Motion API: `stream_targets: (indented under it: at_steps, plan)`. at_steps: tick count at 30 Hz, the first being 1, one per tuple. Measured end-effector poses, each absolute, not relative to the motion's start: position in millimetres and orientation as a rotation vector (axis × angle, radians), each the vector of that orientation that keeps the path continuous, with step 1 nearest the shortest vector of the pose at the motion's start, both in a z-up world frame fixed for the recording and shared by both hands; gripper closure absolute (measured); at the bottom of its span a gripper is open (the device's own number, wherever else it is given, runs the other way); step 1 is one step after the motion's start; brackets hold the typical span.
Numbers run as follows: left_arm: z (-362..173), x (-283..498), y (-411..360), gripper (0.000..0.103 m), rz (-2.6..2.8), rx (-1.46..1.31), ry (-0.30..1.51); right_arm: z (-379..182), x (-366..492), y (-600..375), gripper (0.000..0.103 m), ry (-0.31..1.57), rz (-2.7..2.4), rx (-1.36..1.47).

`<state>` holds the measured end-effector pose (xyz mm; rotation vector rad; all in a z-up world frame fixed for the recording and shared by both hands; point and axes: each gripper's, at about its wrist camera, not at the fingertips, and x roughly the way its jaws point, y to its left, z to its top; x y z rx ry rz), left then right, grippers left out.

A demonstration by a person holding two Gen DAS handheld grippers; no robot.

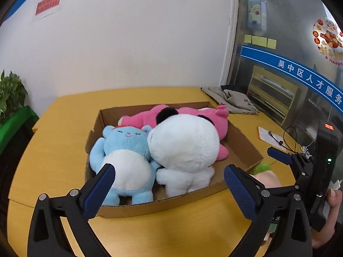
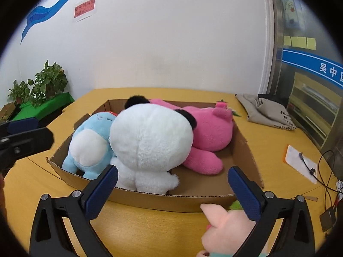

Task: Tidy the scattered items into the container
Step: 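Move both grippers back over the pink pig plush with teal body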

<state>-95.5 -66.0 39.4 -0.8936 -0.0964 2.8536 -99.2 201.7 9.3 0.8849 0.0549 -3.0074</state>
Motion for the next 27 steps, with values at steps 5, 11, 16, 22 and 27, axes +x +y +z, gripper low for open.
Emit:
stream_targets:
  at_steps: [5, 11, 16, 22, 27]
  plan:
    - [48, -77, -62, 0.000, 2.860, -0.875, -0.078, 15, -87, 204, 0.001, 0.052, -3.008, 0.877]
    - [42, -64, -52, 0.000, 2.846, -0.890, -0.077, 17, -72, 209, 0.001, 0.059, -3.015, 0.879]
    - [36, -58, -47, 0.000, 2.836, -0.908, -0.081, 17, -64, 213, 0.001, 0.050, -3.019, 0.890]
    - [29, -56, -39, 0.000, 2.816, -0.925, -0.078, 16, -58, 214, 0.001, 0.054, -3.022, 0.904]
    - [26, -54, -32, 0.000, 2.796, -0.928, -0.063, 15, -55, 216, 0.001, 0.058, -3.028, 0.913]
